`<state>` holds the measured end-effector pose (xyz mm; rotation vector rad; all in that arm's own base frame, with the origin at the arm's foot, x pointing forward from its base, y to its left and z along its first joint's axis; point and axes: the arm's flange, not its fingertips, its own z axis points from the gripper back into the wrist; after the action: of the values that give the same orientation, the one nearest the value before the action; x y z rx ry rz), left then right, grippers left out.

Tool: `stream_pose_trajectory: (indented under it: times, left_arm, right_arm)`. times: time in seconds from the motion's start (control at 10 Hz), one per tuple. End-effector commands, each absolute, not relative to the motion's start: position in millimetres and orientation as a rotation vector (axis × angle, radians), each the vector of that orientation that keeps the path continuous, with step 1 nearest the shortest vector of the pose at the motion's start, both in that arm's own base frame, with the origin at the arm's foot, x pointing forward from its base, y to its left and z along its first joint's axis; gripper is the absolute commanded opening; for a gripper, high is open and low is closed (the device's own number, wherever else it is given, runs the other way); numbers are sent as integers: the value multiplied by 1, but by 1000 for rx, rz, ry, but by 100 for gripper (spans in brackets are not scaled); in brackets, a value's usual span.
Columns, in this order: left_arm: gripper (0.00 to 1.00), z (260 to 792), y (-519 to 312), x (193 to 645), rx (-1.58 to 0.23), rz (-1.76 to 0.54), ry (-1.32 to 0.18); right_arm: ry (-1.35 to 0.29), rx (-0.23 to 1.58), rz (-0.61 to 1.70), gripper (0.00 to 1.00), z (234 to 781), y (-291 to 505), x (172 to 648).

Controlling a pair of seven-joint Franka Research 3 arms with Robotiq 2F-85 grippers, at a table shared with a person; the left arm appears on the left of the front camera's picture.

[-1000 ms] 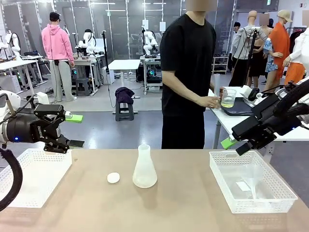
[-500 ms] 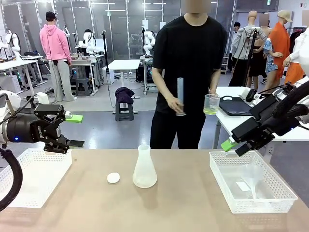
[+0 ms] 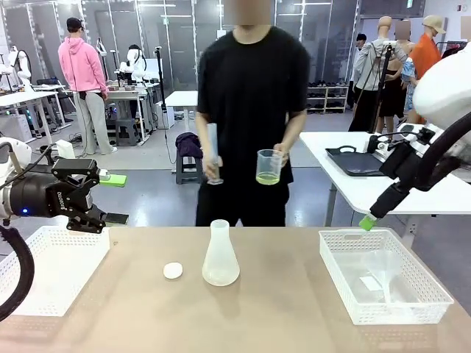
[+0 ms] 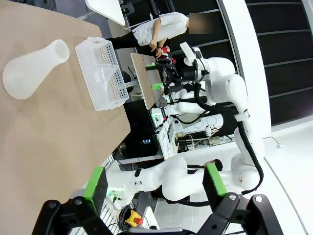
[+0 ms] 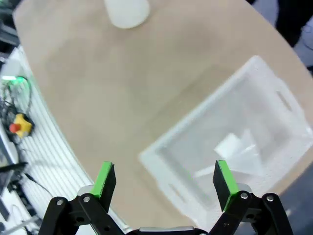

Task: Prepare the solutions needed for the experiment.
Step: Pick up the Plastic Funnel and insert it into the Big flask.

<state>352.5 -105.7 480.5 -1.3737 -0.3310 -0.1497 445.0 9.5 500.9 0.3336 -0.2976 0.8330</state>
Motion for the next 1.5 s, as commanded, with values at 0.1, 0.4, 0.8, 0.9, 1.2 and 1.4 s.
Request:
stream_pose_trajectory:
  times: [0.1, 0.4, 0.8, 0.9, 1.2, 1.4]
  left_arm:
    - [100, 482, -108, 352, -1394, -149, -334]
    - [100, 482, -108, 352, -1394, -149, -334]
    - [100, 482, -108, 352, -1394, -149, -334]
    - [100, 482, -108, 352, -1394, -149, -334]
    - [100, 482, -108, 352, -1394, -149, -334]
    - [100, 482, -108, 352, -1394, -149, -334]
  right_arm:
    - [-253, 287, 899, 100, 500, -4, 472]
    - [-283, 297, 863, 100, 500, 4, 459]
    - [-278, 284, 876, 100, 502, 2, 464]
    - [-262, 161, 940, 100, 499, -8, 478]
    - [-199, -3, 1232, 100, 493, -25, 495]
    - [-170, -101, 1412, 100, 488, -28, 505]
